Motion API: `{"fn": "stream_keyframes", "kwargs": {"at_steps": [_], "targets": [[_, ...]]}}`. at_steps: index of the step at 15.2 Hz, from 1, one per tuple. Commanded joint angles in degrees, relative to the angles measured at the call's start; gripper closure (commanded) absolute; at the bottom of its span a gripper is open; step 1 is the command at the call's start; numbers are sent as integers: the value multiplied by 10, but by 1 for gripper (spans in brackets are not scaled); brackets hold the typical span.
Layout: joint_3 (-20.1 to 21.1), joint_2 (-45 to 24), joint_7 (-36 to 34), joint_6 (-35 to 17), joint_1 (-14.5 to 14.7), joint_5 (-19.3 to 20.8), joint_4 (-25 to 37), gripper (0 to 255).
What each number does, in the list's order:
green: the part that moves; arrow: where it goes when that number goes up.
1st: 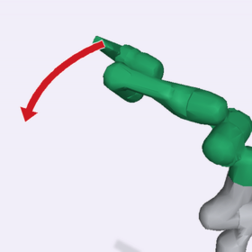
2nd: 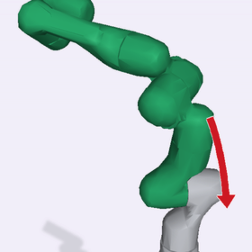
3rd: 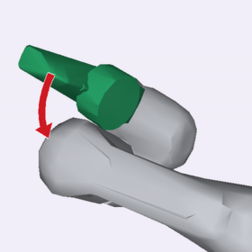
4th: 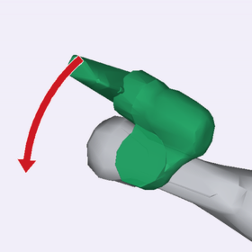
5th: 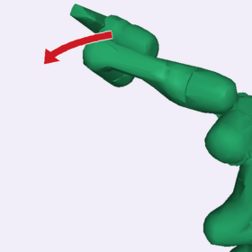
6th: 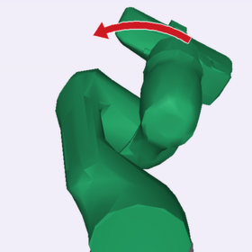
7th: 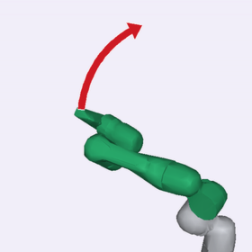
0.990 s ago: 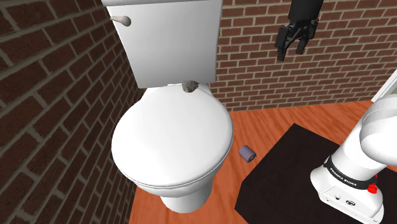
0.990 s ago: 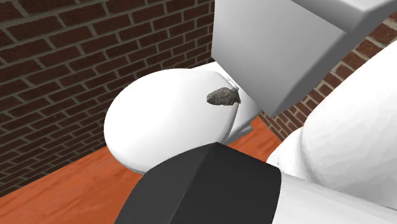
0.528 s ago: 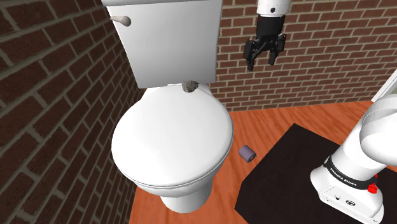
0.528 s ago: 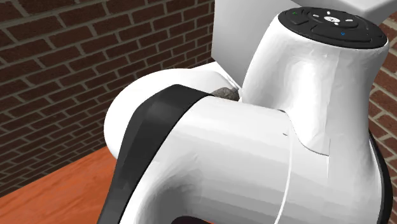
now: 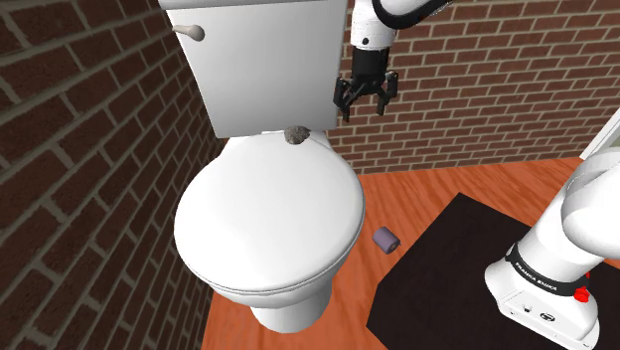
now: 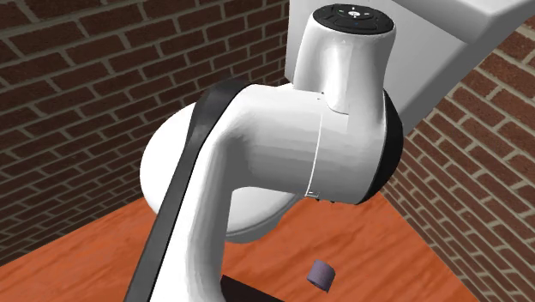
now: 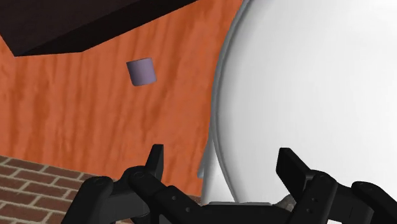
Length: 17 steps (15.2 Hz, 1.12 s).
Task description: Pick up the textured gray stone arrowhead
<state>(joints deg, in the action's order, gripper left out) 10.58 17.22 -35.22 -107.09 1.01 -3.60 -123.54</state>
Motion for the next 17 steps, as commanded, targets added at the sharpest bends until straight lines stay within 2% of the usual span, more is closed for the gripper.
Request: {"fn": "stream_keyframes", "kwargs": {"at_steps": [1,8,15,17], "targets": [[11,-40,-29,-21,-1,3,22,0],[34,-193,-127,-65,4,35,135,0],[32,-354,-213,-71,26,76,295,0],[30,-373,-221,-76,30,80,309,0]]}}
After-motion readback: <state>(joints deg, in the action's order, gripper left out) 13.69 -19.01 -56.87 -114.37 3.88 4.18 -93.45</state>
